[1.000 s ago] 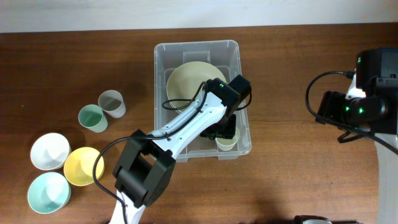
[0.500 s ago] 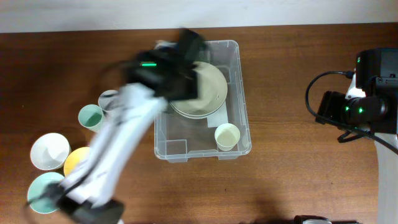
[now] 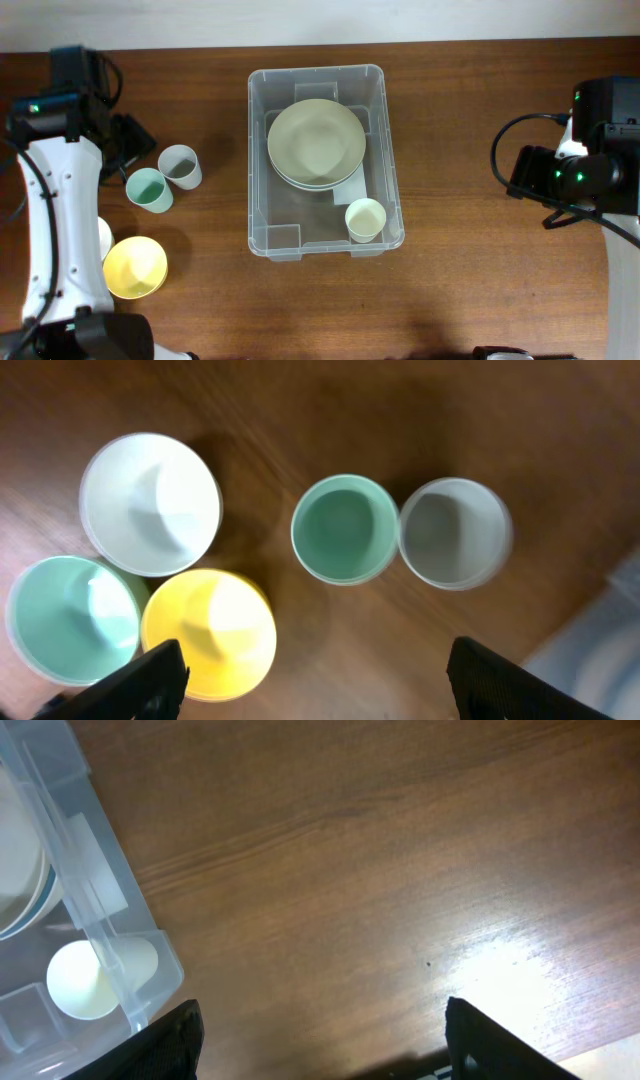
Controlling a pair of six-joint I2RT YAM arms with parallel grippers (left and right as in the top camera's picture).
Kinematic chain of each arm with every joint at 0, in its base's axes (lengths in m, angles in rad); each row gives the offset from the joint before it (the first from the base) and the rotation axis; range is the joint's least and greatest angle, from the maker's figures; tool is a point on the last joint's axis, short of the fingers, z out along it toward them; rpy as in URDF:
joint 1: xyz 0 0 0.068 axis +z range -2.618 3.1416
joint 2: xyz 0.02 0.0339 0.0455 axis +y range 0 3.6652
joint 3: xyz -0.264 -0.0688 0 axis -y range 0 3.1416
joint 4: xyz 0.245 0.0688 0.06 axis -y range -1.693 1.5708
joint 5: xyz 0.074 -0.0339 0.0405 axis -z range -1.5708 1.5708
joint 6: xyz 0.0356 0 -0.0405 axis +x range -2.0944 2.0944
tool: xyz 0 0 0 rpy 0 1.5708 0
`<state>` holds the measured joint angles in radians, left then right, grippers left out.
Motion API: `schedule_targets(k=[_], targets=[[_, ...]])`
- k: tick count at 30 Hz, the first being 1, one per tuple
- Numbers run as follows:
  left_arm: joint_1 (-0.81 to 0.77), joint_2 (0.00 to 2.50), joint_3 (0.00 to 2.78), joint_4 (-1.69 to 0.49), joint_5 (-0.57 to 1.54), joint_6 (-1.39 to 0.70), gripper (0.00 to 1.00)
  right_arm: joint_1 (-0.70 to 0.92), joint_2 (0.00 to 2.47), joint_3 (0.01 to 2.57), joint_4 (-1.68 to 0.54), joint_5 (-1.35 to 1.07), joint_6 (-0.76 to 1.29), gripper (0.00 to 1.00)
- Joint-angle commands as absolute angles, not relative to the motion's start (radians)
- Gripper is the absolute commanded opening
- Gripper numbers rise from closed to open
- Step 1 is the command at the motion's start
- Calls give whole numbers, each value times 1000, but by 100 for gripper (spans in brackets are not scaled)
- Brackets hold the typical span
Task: Pack container
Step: 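Release the cup and move the left gripper to the mint-green cup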
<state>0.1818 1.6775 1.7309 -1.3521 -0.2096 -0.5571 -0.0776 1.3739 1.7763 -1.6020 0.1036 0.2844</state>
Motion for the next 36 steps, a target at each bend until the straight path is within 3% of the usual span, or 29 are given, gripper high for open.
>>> schedule_targets(k=[1, 11, 30, 33, 36], targets=[[223, 1686, 1570, -1256, -176, -541, 86, -73, 1377, 1770, -1602, 98, 284, 73], [316, 1687, 1332, -1008, -93, -517, 86, -73, 1377, 1770, -1601, 98, 284, 73], [330, 1886, 1309, -881, -93, -453, 86, -73, 1377, 1770, -1601, 98, 285, 73], [330, 1900, 1309, -867, -93, -450, 75, -73, 1377, 1770, -1601, 98, 285, 73], [330, 1896, 1323, -857, -93, -419, 51, -73, 1377, 1770, -1601, 98, 285, 73]])
